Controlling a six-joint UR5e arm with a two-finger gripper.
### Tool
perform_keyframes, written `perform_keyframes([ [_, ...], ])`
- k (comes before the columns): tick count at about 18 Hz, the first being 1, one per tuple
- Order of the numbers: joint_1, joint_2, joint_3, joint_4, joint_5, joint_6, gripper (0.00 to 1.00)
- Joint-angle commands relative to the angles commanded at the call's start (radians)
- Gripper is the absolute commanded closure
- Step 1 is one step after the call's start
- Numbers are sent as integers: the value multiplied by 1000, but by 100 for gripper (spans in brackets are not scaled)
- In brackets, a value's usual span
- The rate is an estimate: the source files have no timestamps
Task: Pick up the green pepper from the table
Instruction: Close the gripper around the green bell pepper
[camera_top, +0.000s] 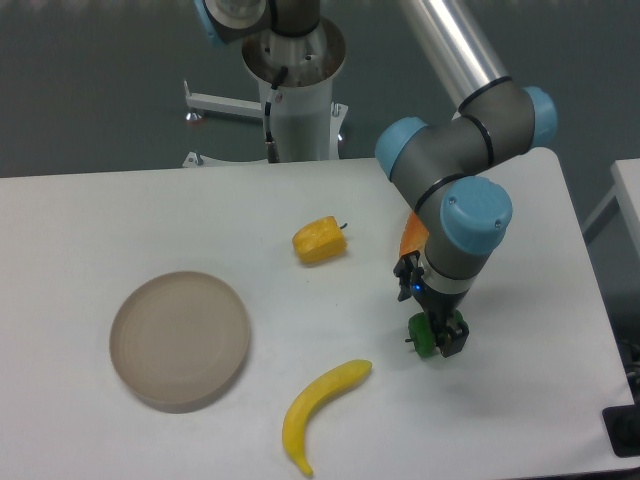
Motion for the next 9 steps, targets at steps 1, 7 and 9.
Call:
perform_keyframes([
  [1, -1, -12, 6, 5, 2, -1, 0],
  [7, -1, -25, 2, 2, 57, 29, 0],
  [9, -1, -25, 0, -3, 77, 34, 0],
])
